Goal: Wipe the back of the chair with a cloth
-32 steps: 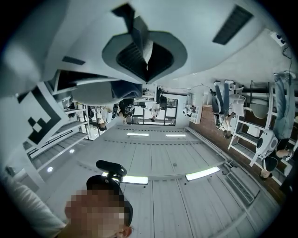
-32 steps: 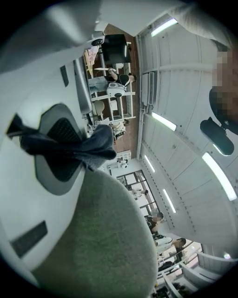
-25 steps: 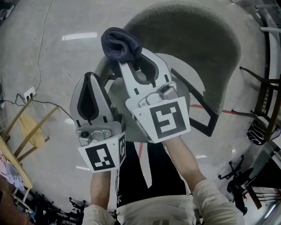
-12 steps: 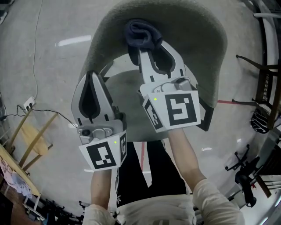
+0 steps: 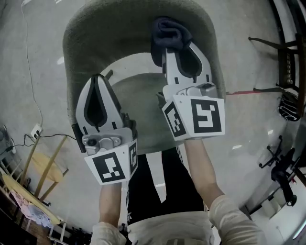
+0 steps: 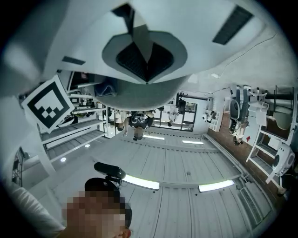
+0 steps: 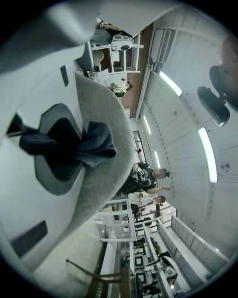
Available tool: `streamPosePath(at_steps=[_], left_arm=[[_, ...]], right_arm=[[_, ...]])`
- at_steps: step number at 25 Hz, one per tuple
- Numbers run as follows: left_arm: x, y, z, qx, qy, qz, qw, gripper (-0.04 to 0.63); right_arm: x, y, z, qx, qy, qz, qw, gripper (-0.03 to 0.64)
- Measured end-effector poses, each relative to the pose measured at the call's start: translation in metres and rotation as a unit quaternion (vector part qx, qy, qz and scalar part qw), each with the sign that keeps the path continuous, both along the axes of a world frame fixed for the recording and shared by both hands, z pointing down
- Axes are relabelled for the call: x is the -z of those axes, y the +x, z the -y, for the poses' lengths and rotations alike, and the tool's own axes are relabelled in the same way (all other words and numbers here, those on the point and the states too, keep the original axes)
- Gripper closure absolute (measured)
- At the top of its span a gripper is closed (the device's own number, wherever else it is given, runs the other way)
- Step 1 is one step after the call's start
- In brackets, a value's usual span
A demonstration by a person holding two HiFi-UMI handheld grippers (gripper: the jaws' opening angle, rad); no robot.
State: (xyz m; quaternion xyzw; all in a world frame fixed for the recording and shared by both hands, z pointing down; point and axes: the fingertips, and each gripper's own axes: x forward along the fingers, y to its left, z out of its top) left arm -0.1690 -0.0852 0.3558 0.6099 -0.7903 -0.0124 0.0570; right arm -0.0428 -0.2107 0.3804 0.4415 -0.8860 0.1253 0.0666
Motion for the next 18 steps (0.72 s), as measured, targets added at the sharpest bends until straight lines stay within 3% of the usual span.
streamPosePath(at_steps=[10, 18], left_arm=[[0.003, 0.048, 0.024, -0.071, 0.006, -0.004, 0.9975, 0.58], [-0.001, 0.066, 0.028, -0.1, 0.008, -0.007, 0.995, 0.58]], right_arm=[[0.006, 0.07, 0.002, -0.087, 0.005, -0.004, 0.996, 0.558], [0.004, 0.106, 0.001, -0.129, 0.006, -0.012, 0.991, 0.558]])
